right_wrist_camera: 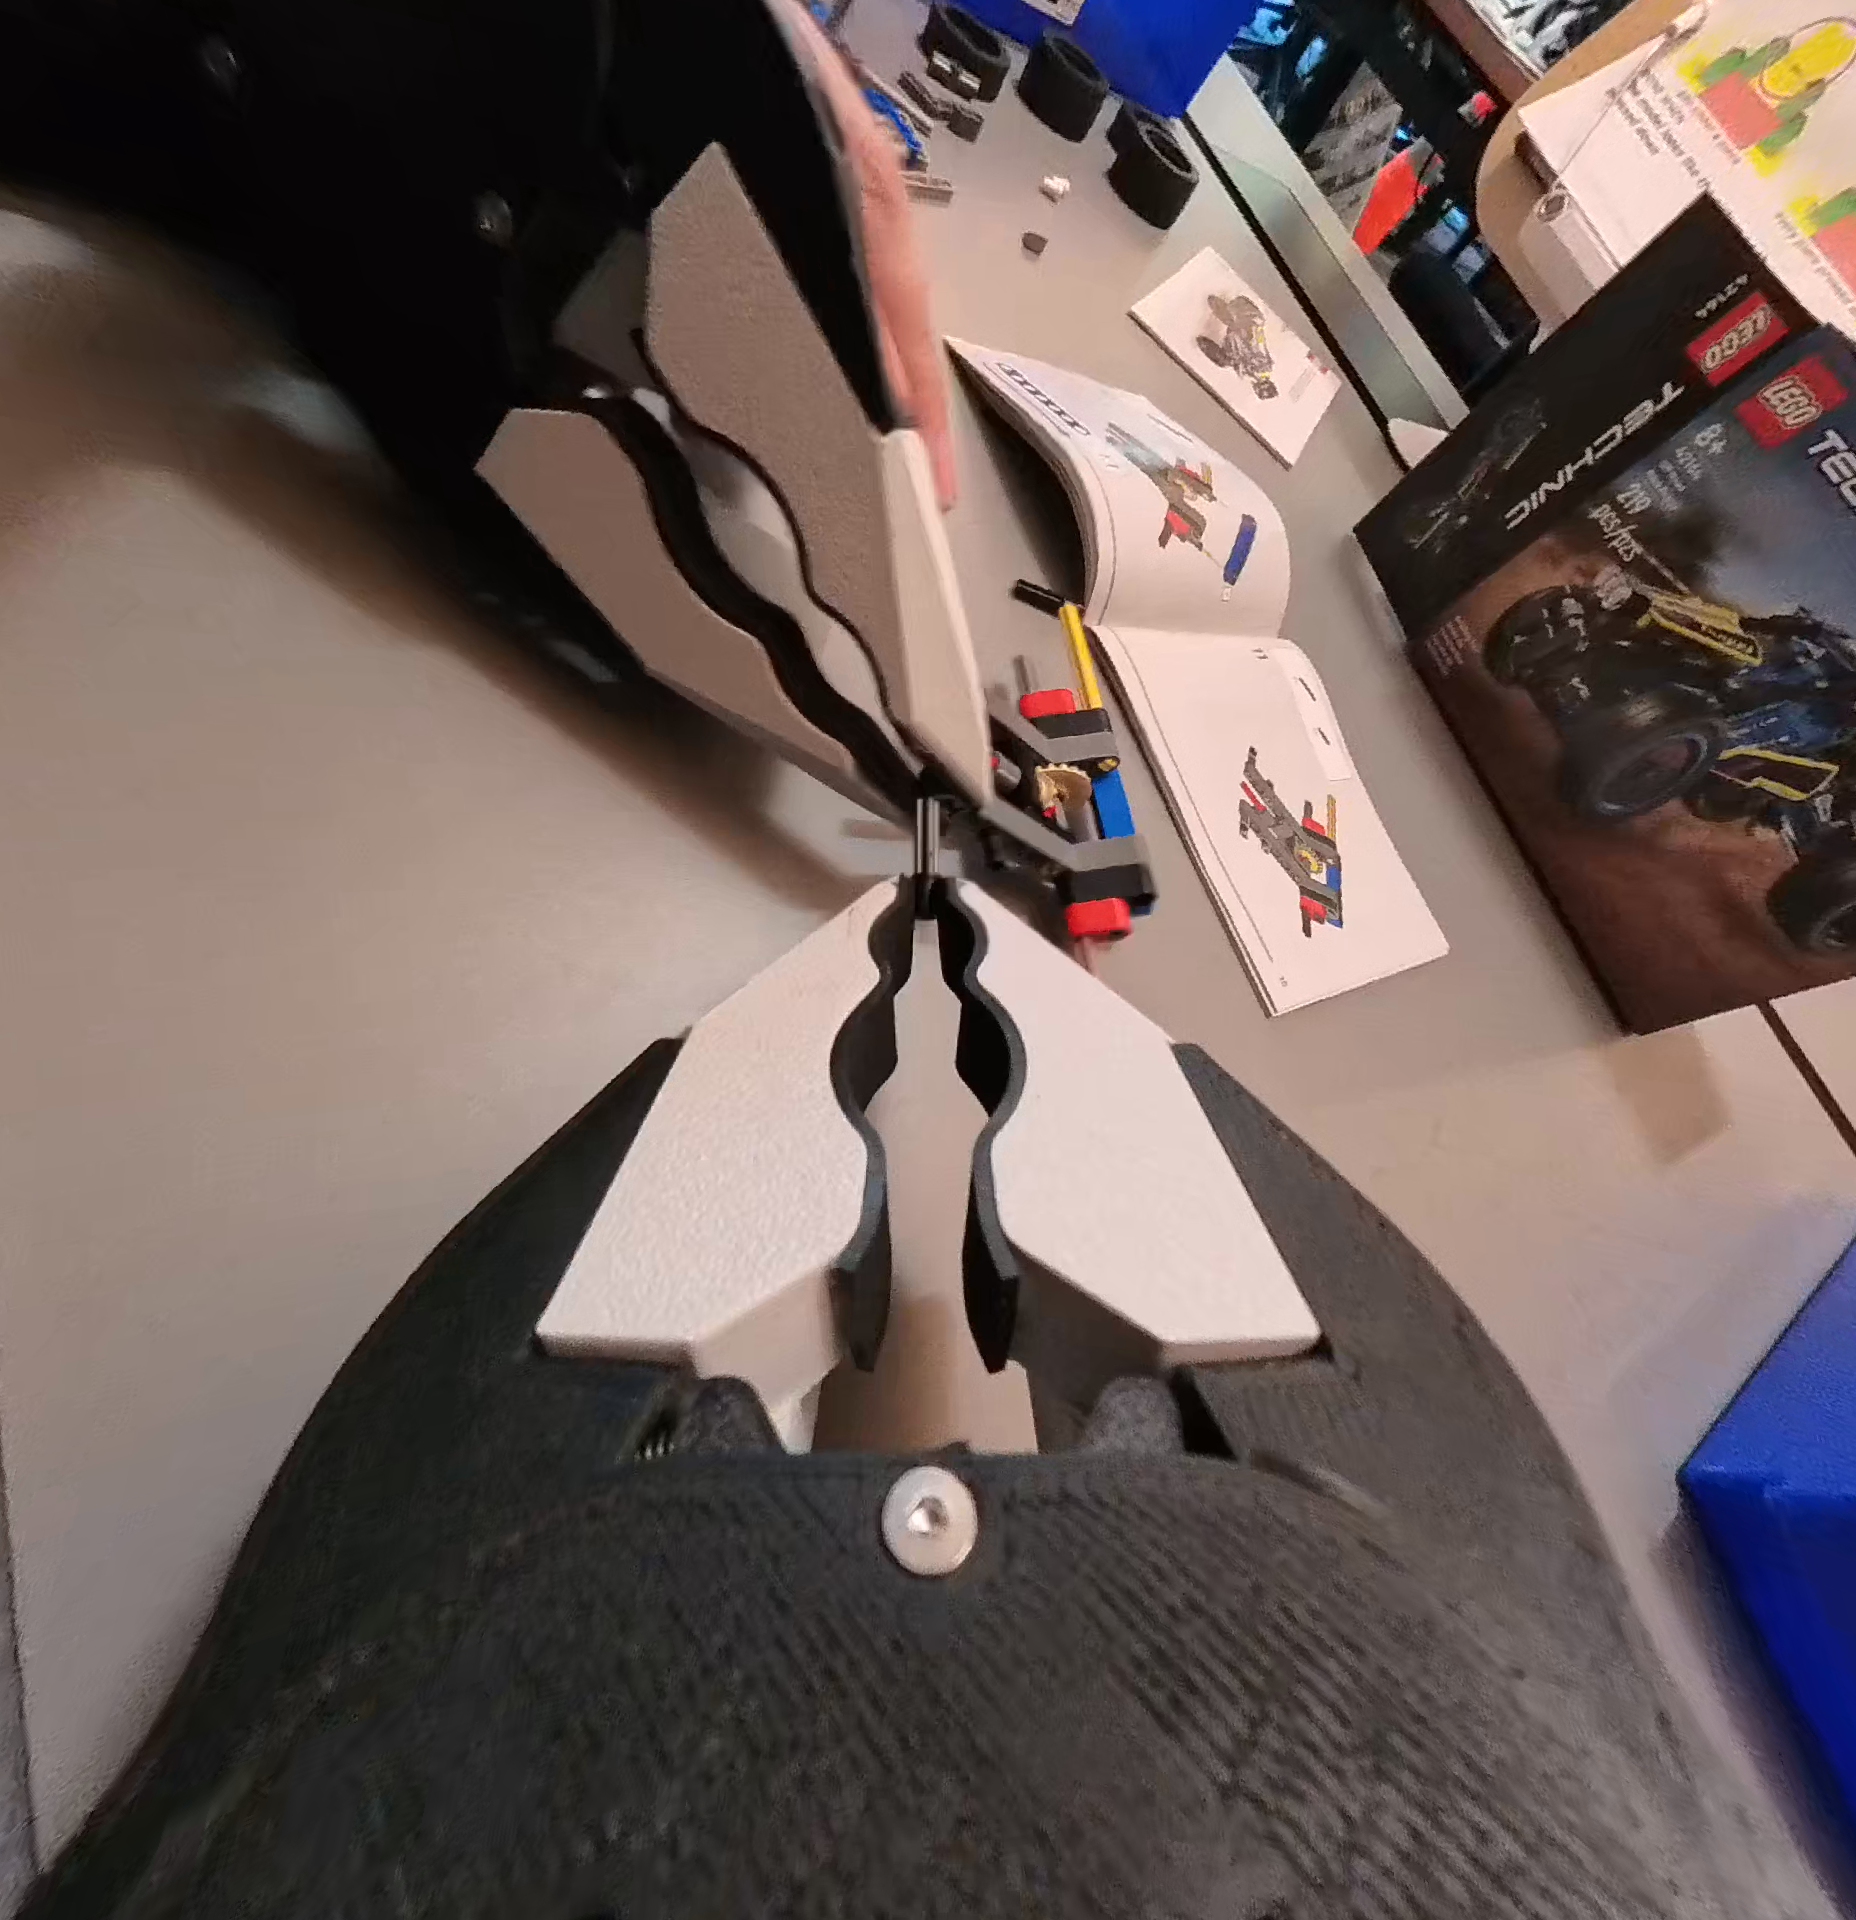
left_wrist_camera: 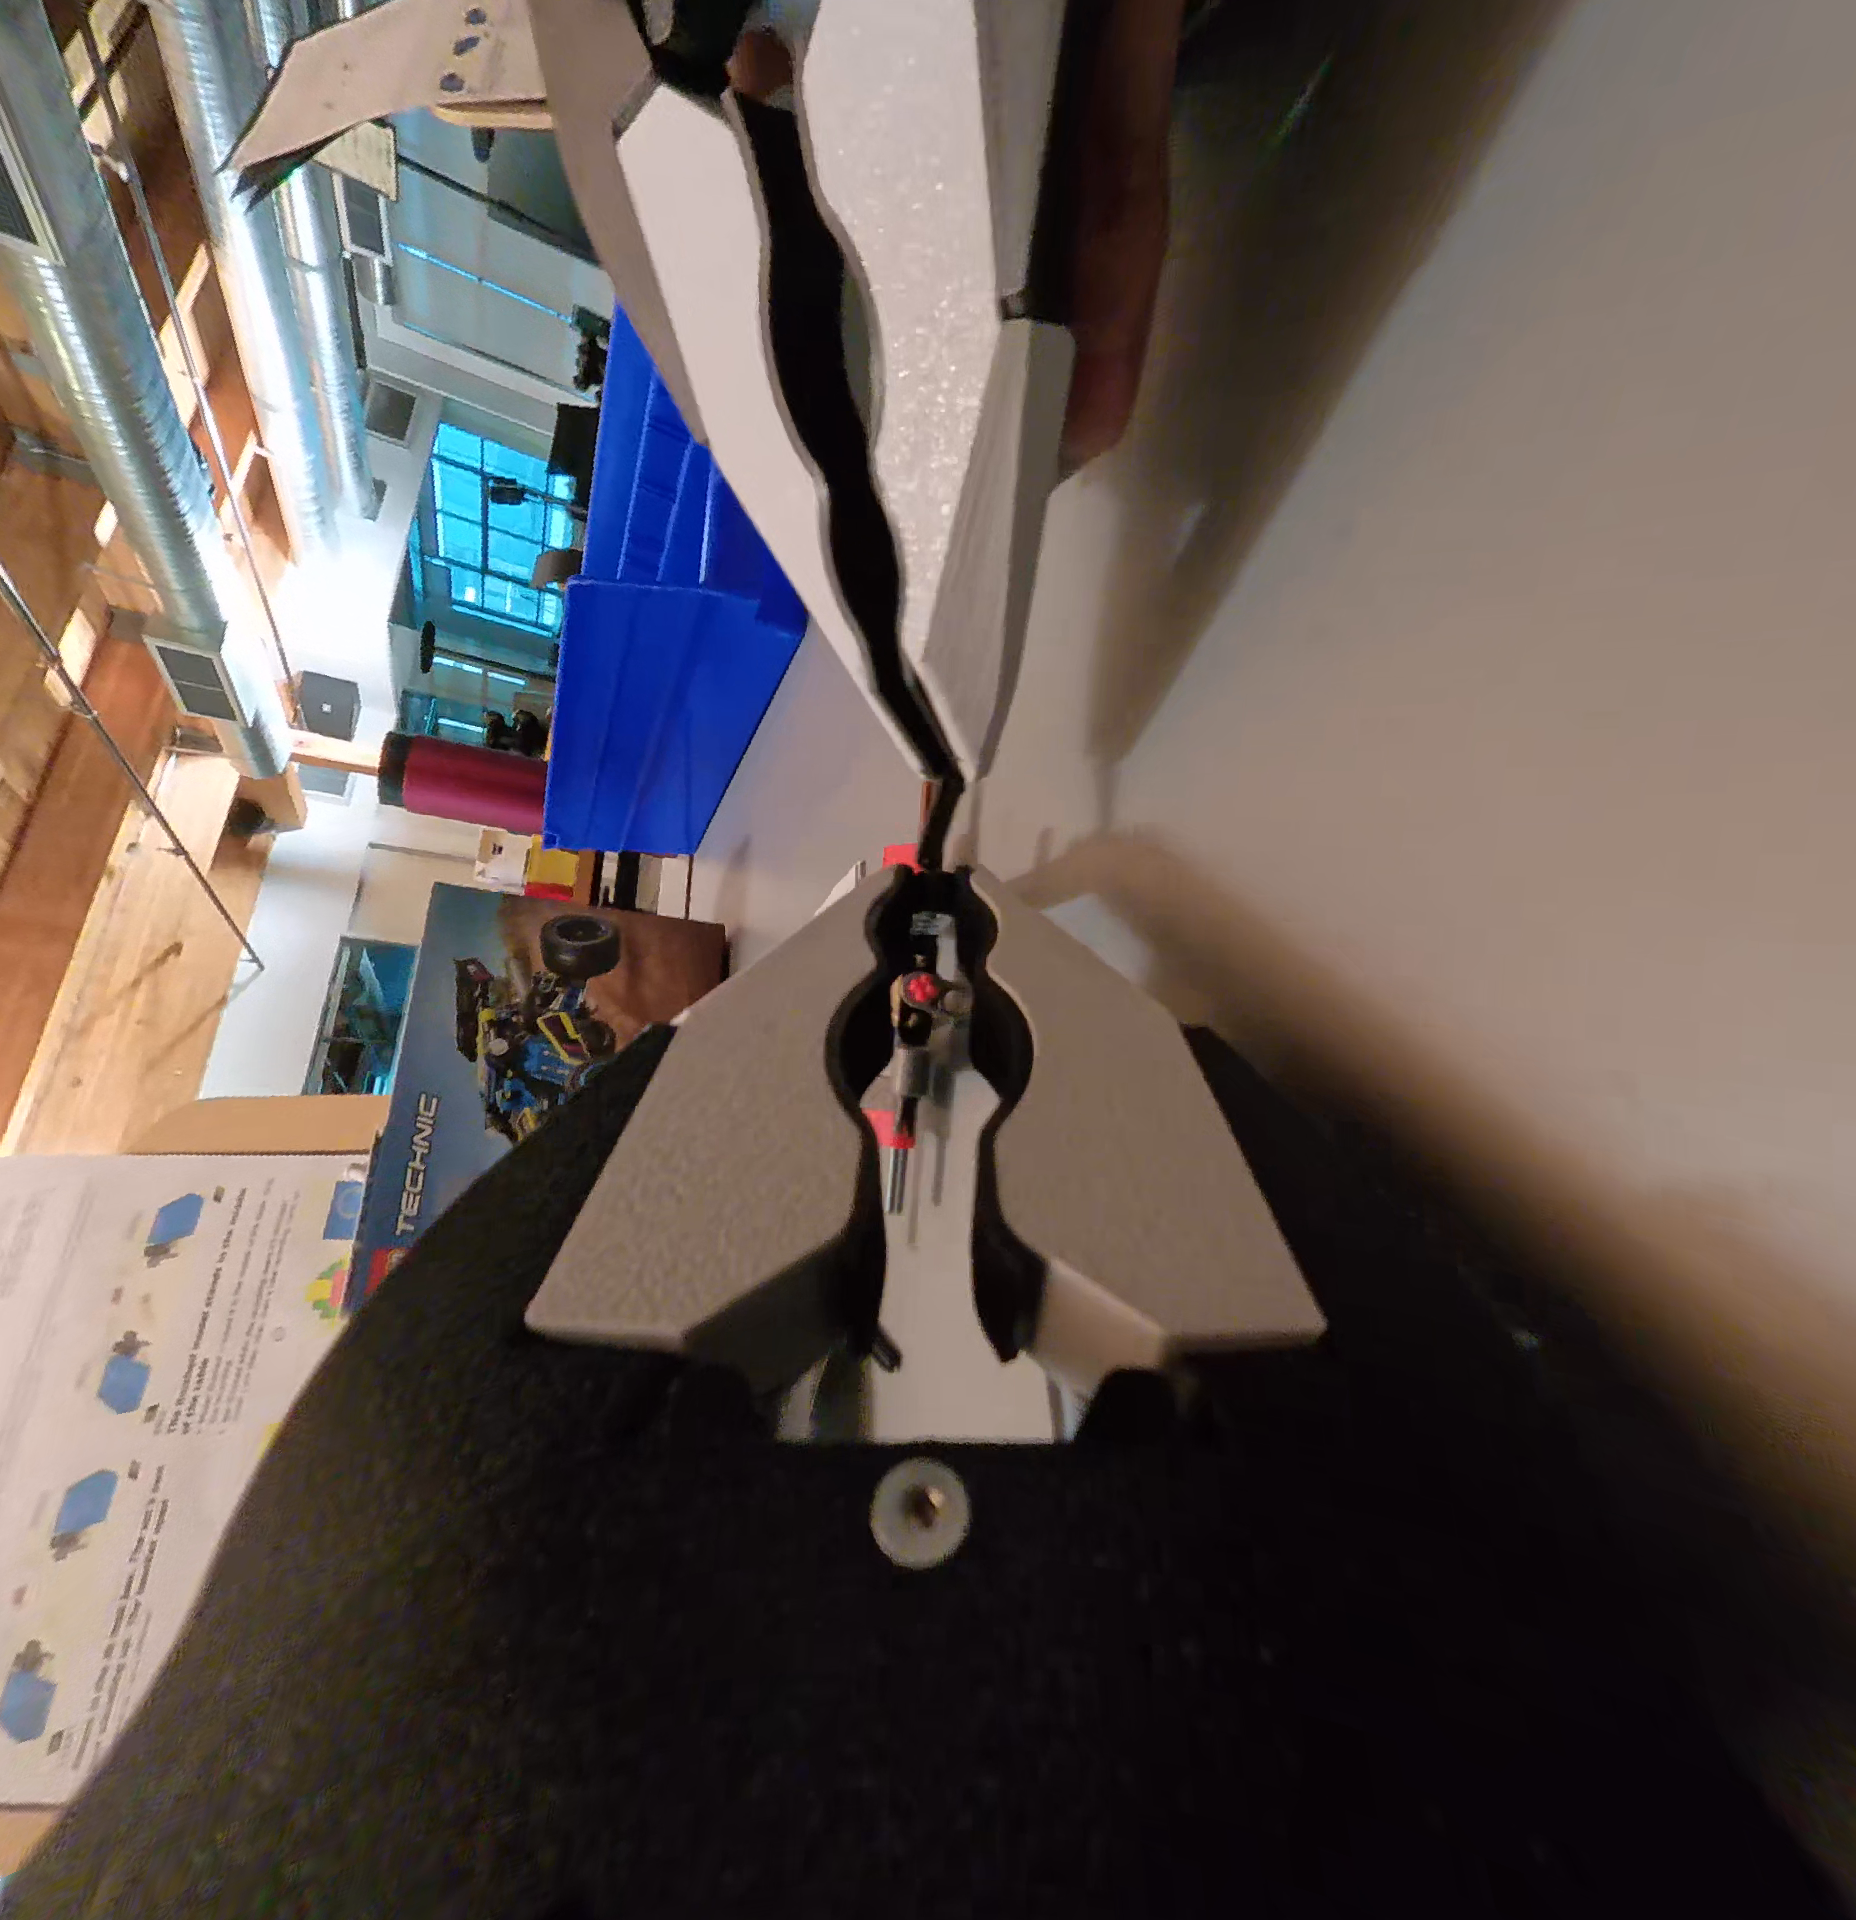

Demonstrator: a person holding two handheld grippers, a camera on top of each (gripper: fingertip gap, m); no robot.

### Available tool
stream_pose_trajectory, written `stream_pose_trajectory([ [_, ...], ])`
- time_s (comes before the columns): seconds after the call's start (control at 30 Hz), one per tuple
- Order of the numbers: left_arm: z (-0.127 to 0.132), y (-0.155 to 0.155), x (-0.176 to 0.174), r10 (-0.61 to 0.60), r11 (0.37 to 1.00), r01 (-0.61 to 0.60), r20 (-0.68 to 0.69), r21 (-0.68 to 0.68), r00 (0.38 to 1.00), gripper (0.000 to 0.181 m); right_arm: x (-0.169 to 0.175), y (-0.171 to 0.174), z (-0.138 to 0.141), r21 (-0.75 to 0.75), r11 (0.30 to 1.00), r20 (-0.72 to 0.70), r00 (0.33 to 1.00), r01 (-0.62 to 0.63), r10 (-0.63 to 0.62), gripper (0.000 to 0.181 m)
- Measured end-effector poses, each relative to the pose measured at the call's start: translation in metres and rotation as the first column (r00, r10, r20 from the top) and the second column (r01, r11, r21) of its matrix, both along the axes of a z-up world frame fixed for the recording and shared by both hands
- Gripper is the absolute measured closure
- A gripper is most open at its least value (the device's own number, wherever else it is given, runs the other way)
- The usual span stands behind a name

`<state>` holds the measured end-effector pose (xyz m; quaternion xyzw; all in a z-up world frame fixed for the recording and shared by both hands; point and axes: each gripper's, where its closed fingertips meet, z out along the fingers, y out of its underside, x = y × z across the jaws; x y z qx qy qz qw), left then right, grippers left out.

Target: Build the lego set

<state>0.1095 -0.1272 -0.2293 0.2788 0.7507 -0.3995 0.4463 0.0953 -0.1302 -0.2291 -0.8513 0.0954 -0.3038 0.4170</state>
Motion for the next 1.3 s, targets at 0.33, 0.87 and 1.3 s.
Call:
stream_pose_trajectory([
  [0.33,-0.002,0.004,-0.005,-0.072,0.997,0.072,0.013,0.005,0.997,0.176,0.0,0.003,-0.004,-0.017,0.999,-0.021,0.999,-0.038,0.037,0.179],
  [0.87,-0.007,0.004,0.001,-0.028,0.999,0.026,0.033,0.043,0.999,0.176,0.006,0.003,-0.005,-0.349,0.928,0.448,0.893,0.132,0.042,0.178],
  [1.3,-0.013,0.003,-0.001,-0.041,0.995,0.032,0.089,0.092,0.995,0.176,0.0,-0.001,-0.017,-0.136,0.99,0.051,0.998,-0.024,0.032,0.179],
])
